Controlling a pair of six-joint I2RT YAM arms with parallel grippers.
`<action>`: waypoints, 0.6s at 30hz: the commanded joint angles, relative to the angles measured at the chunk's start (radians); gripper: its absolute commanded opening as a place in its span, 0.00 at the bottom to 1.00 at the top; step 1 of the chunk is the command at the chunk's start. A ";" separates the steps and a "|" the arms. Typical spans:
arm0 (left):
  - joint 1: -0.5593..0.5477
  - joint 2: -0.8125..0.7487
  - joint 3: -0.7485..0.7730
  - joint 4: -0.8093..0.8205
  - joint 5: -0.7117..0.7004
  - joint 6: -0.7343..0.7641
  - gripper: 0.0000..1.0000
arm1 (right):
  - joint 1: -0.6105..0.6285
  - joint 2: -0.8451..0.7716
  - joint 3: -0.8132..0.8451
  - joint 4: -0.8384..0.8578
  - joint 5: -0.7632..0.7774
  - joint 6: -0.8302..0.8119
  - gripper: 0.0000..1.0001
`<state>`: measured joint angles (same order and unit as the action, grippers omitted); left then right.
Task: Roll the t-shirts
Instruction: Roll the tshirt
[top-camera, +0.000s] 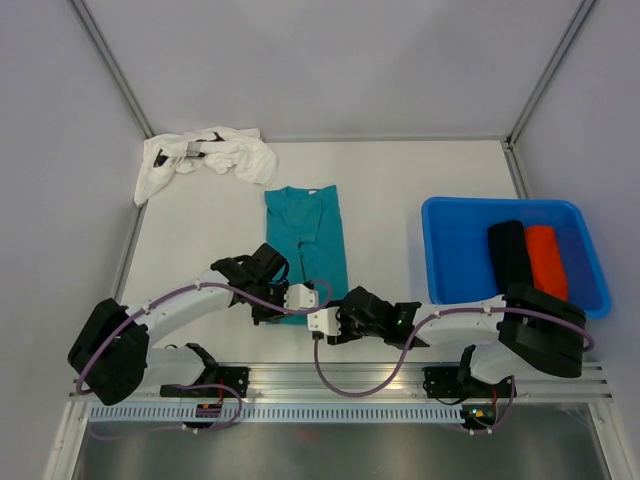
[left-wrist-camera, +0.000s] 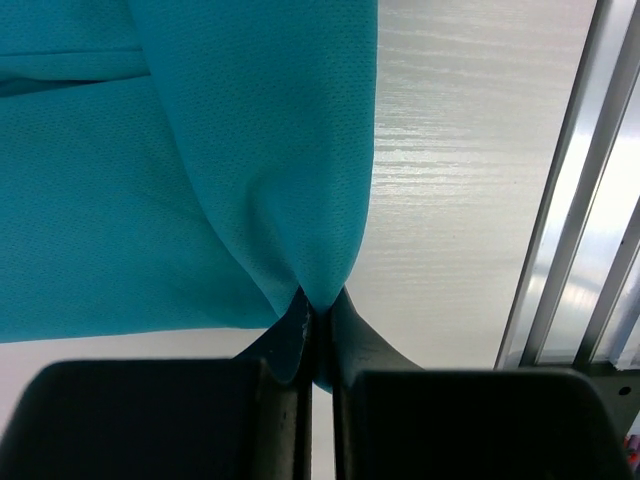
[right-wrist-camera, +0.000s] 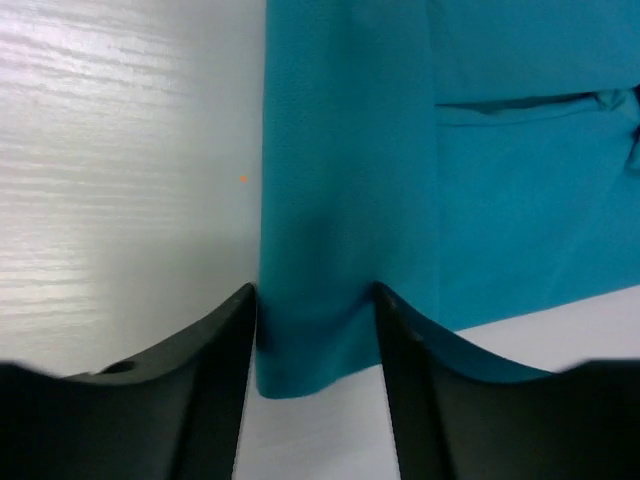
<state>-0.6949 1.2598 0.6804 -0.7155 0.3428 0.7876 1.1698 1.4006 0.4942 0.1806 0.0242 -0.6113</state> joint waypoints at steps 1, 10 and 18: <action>0.009 0.003 0.045 -0.042 0.054 0.042 0.03 | 0.004 0.057 0.086 -0.102 0.011 -0.025 0.47; 0.061 -0.034 0.057 -0.217 0.154 0.137 0.05 | 0.005 -0.097 0.087 -0.257 -0.180 0.154 0.12; 0.074 -0.017 0.065 -0.360 0.240 0.228 0.08 | -0.033 -0.100 0.153 -0.303 -0.438 0.197 0.03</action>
<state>-0.6342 1.2407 0.7155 -0.9745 0.5217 0.9268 1.1675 1.2858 0.5915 -0.0711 -0.2375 -0.4507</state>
